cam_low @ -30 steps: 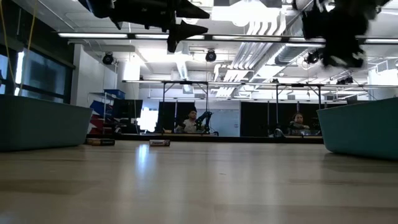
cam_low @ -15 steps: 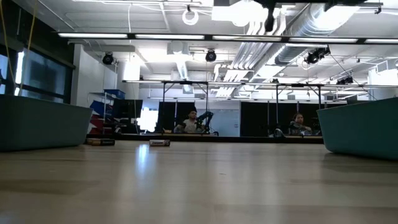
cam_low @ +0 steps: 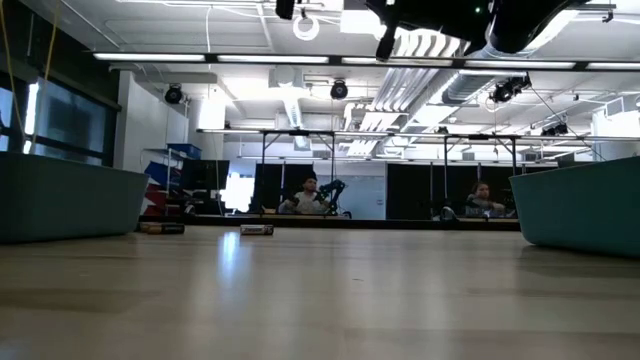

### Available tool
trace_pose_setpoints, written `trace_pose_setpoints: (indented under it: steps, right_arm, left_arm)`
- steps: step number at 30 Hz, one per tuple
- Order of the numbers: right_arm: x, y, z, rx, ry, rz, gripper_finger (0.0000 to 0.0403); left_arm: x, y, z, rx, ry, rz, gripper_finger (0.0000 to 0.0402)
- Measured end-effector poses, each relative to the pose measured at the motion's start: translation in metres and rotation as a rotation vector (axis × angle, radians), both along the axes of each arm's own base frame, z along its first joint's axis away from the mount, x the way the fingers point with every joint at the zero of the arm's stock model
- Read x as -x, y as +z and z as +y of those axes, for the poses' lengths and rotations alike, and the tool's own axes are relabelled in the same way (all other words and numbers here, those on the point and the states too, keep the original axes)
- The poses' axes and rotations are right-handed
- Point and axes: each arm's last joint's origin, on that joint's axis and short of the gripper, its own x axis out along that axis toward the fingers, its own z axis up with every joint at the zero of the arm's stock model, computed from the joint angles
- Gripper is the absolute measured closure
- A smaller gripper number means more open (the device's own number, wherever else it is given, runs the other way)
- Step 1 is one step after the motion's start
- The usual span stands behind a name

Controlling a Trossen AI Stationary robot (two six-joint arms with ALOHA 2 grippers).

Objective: Sort batteries
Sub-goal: Put the silver battery into the blue bin

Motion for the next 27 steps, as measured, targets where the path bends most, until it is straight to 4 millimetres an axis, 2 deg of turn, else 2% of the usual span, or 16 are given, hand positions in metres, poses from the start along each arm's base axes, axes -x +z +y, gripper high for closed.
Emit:
trace_pose_setpoints:
  steps: [3,10,23,27]
  right_arm:
    - [-0.002,-0.003,0.0,-0.004,0.004,0.01,0.037]
    - [-0.001,0.001,0.003,0.005,0.003,-0.024,0.037]
    - [-0.001,0.002,0.003,0.003,0.002,-0.032,0.037]
    - [-0.001,0.002,0.003,0.003,0.01,-0.033,0.037]
  left_arm:
    - [-0.004,0.002,0.004,-0.026,0.022,-0.046,0.0174]
    - [-0.016,-0.011,0.012,-0.03,0.081,-0.037,0.0182]
    - [-0.015,-0.005,0.013,0.014,0.168,-0.118,0.0331]
    - [-0.014,-0.004,0.013,0.014,0.178,-0.123,0.0361]
